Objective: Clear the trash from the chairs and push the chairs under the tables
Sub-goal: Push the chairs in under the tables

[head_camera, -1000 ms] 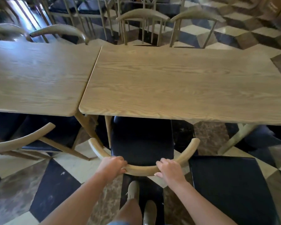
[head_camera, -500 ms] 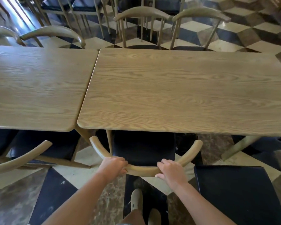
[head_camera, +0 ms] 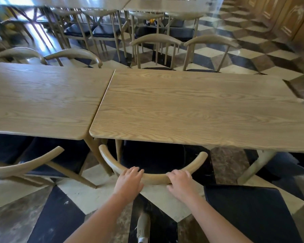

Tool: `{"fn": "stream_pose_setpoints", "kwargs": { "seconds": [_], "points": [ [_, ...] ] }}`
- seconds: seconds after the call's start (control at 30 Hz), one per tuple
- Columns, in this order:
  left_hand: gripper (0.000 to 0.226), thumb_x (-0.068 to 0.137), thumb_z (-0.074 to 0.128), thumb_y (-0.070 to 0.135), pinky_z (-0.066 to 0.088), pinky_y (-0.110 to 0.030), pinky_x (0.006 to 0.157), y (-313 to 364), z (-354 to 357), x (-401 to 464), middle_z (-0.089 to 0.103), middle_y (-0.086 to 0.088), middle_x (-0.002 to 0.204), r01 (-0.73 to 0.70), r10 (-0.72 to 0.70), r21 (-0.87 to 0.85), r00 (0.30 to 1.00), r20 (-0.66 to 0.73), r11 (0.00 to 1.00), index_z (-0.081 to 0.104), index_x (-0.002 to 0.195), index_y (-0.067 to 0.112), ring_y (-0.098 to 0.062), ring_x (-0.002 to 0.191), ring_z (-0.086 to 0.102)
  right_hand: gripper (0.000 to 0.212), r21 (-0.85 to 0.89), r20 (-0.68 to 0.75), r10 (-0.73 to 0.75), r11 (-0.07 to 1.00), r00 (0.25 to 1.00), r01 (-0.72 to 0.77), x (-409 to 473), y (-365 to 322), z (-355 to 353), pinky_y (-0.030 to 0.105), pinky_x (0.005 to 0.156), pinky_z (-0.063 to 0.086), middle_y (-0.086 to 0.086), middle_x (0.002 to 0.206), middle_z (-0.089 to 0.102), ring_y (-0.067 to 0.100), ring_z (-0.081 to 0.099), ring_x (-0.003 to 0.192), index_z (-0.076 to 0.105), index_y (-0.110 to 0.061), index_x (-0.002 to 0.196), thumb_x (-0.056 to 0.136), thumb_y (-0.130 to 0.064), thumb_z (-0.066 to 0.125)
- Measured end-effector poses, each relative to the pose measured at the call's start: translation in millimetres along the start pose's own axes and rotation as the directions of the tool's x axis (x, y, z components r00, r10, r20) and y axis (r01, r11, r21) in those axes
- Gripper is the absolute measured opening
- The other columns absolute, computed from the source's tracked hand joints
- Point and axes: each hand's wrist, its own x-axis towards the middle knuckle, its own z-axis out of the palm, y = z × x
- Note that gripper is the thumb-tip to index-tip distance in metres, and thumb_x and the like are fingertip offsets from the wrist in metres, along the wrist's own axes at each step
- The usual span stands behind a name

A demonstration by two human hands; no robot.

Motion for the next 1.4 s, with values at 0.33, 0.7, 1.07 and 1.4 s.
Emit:
{"fn": "stream_pose_setpoints", "kwargs": {
  "seconds": [0.33,0.7,1.07,1.4],
  "points": [
    [0.044,0.095,0.040,0.038,0.037,-0.038,0.105,161,25,-96,0.053,-0.003,0.134,0.120,-0.121,-0.018,0.969,-0.215,0.993,0.043,0.135,0.018,-0.021,0.124,0.048,0.033,-0.068,-0.062,-0.101,0.993,0.993,0.096,-138,65,-12,0.045,0.105,0.031,0.003,0.119,0.058,0.022,0.049,0.114,0.055,-0.020,0.119,0.089,-0.033,0.054],
    [0.040,0.093,0.043,0.039,0.039,-0.037,0.100,307,49,-209,0.059,-0.003,0.124,0.064,-0.062,-0.002,0.958,-0.279,0.998,0.052,0.126,0.018,-0.021,0.116,0.053,0.032,-0.043,-0.167,-0.045,0.998,0.985,0.038,-319,125,-9,0.036,0.090,0.040,0.002,0.112,0.060,0.021,0.053,0.105,0.056,-0.019,0.117,0.087,-0.031,0.054],
    [0.037,0.093,0.045,0.038,0.039,-0.034,0.099,445,106,-297,0.061,0.000,0.124,-0.071,0.057,-0.040,0.958,-0.282,0.997,0.055,0.123,0.019,-0.019,0.116,0.055,0.032,-0.040,-0.127,0.152,0.987,0.980,-0.158,-509,196,19,0.034,0.087,0.045,0.001,0.112,0.060,0.020,0.055,0.103,0.056,-0.019,0.118,0.089,-0.034,0.052],
    [0.036,0.091,0.047,0.041,0.039,-0.035,0.102,548,134,-304,0.060,0.001,0.123,-0.040,0.041,0.010,0.980,-0.197,0.999,0.055,0.120,0.020,-0.019,0.117,0.053,0.038,0.007,-0.158,0.135,0.991,0.978,-0.136,-589,302,32,0.031,0.085,0.047,0.000,0.108,0.062,0.018,0.056,0.100,0.057,-0.021,0.117,0.086,-0.043,0.058]
  ]
}}
